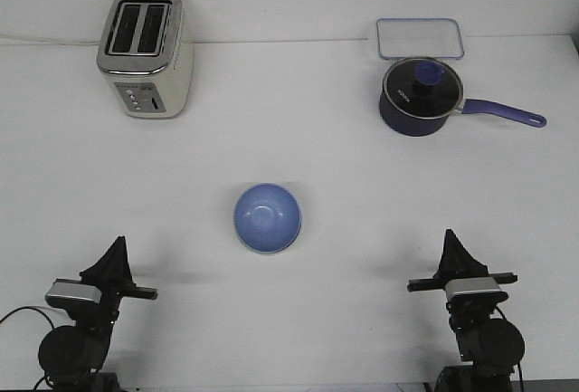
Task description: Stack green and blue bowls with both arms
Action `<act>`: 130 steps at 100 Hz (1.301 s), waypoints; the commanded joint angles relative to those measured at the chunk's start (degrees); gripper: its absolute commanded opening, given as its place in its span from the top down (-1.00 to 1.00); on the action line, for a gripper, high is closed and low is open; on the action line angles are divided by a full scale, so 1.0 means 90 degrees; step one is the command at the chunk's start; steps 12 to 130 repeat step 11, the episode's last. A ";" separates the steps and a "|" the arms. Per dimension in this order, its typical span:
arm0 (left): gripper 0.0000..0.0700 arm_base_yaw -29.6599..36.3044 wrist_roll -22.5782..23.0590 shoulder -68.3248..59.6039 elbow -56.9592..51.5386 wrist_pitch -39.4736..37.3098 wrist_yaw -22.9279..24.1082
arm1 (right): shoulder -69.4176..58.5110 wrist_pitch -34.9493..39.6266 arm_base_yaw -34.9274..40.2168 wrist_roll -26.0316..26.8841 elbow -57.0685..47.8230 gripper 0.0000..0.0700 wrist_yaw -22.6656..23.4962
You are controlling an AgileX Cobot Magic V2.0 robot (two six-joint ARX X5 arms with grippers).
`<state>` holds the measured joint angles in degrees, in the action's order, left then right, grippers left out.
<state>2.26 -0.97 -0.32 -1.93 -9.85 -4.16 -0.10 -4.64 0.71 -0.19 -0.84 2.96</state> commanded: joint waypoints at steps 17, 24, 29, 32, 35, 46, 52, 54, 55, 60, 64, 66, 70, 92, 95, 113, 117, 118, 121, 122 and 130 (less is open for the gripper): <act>0.97 -0.0005 -0.0010 0.0015 0.0126 -0.0078 0.0034 | 0.0005 -0.0068 0.0010 0.0044 0.0015 0.99 0.0002; 0.97 -0.0005 -0.0010 0.0015 0.0126 -0.0078 0.0034 | 0.0005 -0.0068 0.0010 0.0044 0.0015 0.99 0.0002; 0.97 -0.0005 -0.0010 0.0015 0.0126 -0.0078 0.0034 | 0.0005 -0.0068 0.0010 0.0044 0.0015 0.99 0.0002; 0.97 -0.0005 -0.0010 0.0015 0.0126 -0.0078 0.0034 | 0.0005 -0.0068 0.0010 0.0044 0.0015 0.99 0.0002; 0.97 -0.0005 -0.0010 0.0015 0.0126 -0.0078 0.0034 | 0.0005 -0.0068 0.0010 0.0044 0.0015 0.99 0.0002; 0.97 -0.0005 -0.0010 0.0015 0.0126 -0.0078 0.0034 | 0.0005 -0.0068 0.0010 0.0044 0.0015 0.99 0.0002; 0.97 -0.0005 -0.0010 0.0015 0.0126 -0.0078 0.0034 | 0.0005 -0.0068 0.0010 0.0044 0.0015 0.99 0.0002; 0.97 -0.0005 -0.0010 0.0015 0.0126 -0.0078 0.0034 | 0.0005 -0.0068 0.0010 0.0044 0.0015 0.99 0.0002; 0.97 -0.0005 -0.0010 0.0015 0.0126 -0.0078 0.0034 | 0.0005 -0.0068 0.0010 0.0044 0.0015 0.99 0.0002; 0.97 -0.0005 -0.0010 0.0015 0.0126 -0.0078 0.0034 | 0.0005 -0.0068 0.0010 0.0044 0.0015 0.99 0.0002; 0.97 -0.0005 -0.0010 0.0015 0.0126 -0.0078 0.0034 | 0.0005 -0.0068 0.0010 0.0044 0.0015 0.99 0.0002; 0.97 -0.0005 -0.0010 0.0015 0.0126 -0.0078 0.0034 | 0.0005 -0.0068 0.0010 0.0044 0.0015 0.99 0.0002; 0.97 -0.0005 -0.0010 0.0015 0.0126 -0.0078 0.0034 | 0.0005 -0.0068 0.0010 0.0044 0.0015 0.99 0.0002; 0.97 -0.0005 -0.0010 0.0015 0.0126 -0.0078 0.0034 | 0.0005 -0.0068 0.0010 0.0044 0.0015 0.99 0.0002; 0.97 -0.0005 -0.0010 0.0015 0.0126 -0.0078 0.0034 | 0.0005 -0.0068 0.0010 0.0044 0.0015 0.99 0.0002; 0.97 -0.0005 -0.0010 0.0015 0.0126 -0.0078 0.0034 | 0.0005 -0.0068 0.0010 0.0044 0.0015 0.99 0.0002; 0.97 -0.0005 -0.0010 0.0015 0.0126 -0.0078 0.0034 | 0.0005 -0.0068 0.0010 0.0044 0.0015 0.99 0.0002; 0.97 -0.0005 -0.0010 0.0015 0.0126 -0.0078 0.0034 | 0.0005 -0.0068 0.0010 0.0044 0.0015 0.99 0.0002; 0.97 -0.0005 -0.0010 0.0015 0.0126 -0.0078 0.0034 | 0.0005 -0.0068 0.0010 0.0044 0.0015 0.99 0.0002; 0.97 -0.0005 -0.0010 0.0015 0.0126 -0.0078 0.0034 | 0.0005 -0.0068 0.0010 0.0044 0.0015 0.99 0.0002; 0.97 -0.0005 -0.0010 0.0015 0.0126 -0.0078 0.0034 | 0.0005 -0.0068 0.0010 0.0044 0.0015 0.99 0.0002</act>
